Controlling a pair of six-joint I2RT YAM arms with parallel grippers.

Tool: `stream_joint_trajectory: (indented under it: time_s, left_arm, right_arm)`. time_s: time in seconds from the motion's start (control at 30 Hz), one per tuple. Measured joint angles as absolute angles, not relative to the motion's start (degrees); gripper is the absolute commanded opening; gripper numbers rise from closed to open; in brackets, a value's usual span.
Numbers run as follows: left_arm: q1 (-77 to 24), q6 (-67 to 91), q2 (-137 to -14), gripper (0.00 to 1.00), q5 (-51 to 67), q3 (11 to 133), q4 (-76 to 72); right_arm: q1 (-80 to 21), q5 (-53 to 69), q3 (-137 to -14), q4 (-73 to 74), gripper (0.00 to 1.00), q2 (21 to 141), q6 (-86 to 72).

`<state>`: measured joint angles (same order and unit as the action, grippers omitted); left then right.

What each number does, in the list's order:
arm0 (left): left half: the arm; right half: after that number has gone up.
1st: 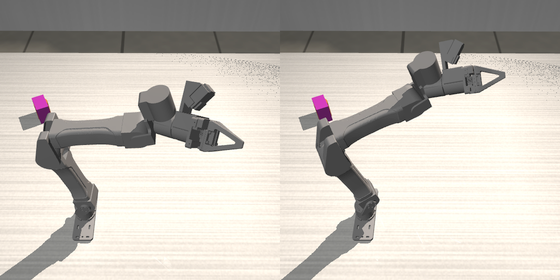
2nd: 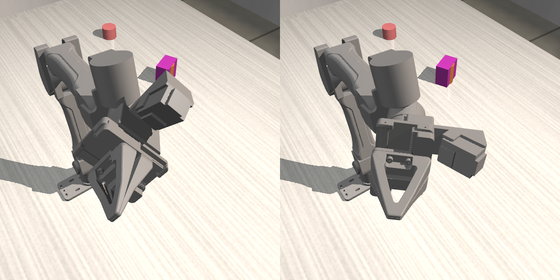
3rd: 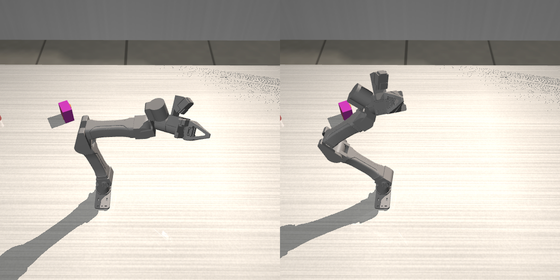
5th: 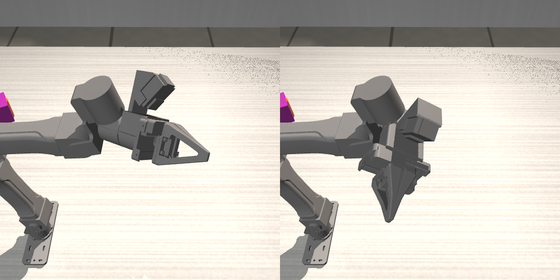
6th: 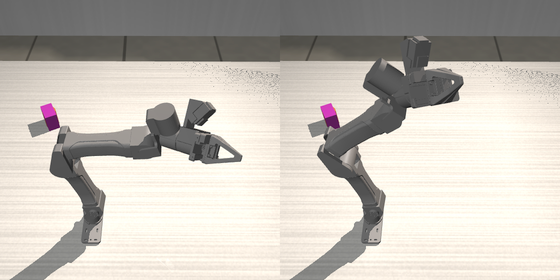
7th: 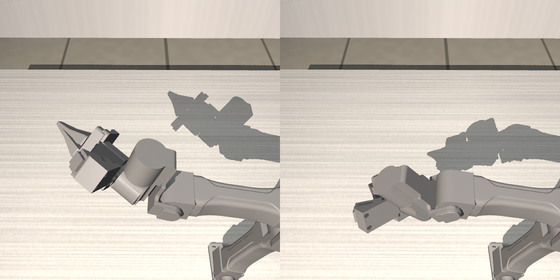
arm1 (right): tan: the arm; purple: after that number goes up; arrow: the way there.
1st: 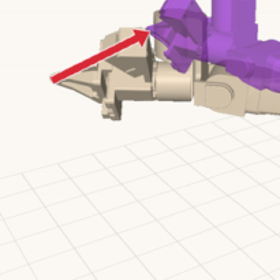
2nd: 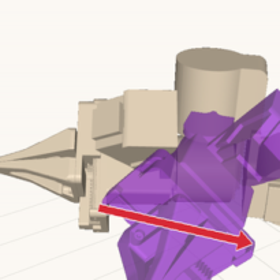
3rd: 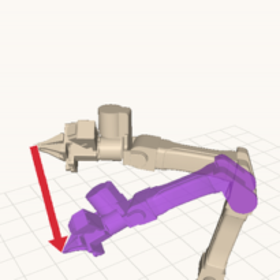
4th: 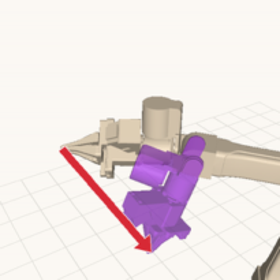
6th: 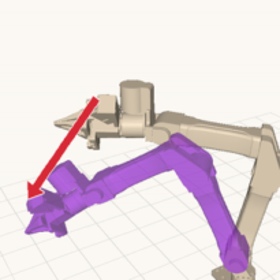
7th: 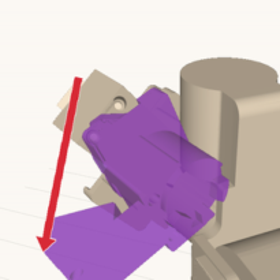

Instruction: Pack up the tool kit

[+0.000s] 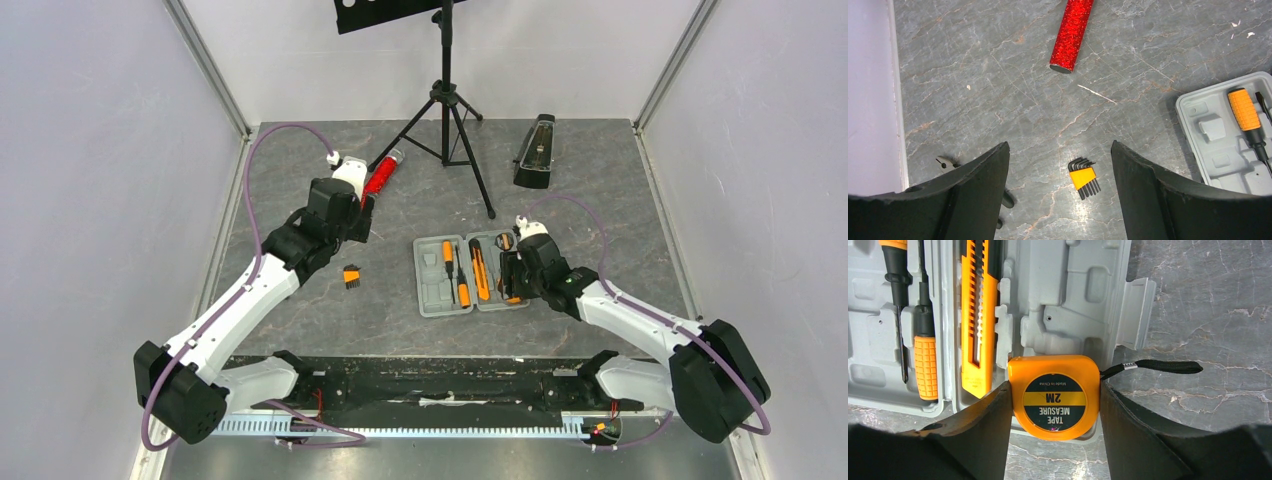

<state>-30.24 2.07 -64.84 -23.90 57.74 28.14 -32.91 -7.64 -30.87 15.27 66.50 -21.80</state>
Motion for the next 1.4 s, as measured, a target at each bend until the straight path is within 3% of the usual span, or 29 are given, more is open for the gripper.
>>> stream_joint_trajectory:
  time_s: [0.47, 0.63, 0.7, 1.0, 1.17, 1.4]
  left_arm:
    - [-30.22, 2.07, -65.28, 0.8, -23.9, 57.74, 28.14]
    - [-30.22, 2.07, -65.69, 0.8, -23.88, 57.74, 28.14]
    - [-30.24, 2.07, -65.82, 0.8, -23.86, 57.74, 28.14]
    - [-30.22, 2.11, -66.0, 0.8, -21.78, 57.74, 28.12]
    - [-30.22, 2.72, -66.02, 0.8, -17.52, 57.74, 27.81]
    - [-30.76, 7.29, -68.25, 0.75, -7.51, 59.46, 27.14]
  right_arm:
    - [-33.17, -6.96, -30.87, 15.59, 0.57, 67.2, -21.45]
    - [-33.28, -7.35, -30.87, 15.68, 0.62, 67.11, -21.52]
    - [-33.28, -7.57, -30.87, 15.88, 0.69, 67.0, -21.45]
    - [-33.28, -7.84, -30.83, 17.85, 0.73, 65.14, -21.1]
    - [-33.01, -7.88, -30.83, 19.42, 0.68, 63.37, -19.57]
    - [-30.87, -6.09, -30.83, 20.32, 0.46, 59.68, -16.27]
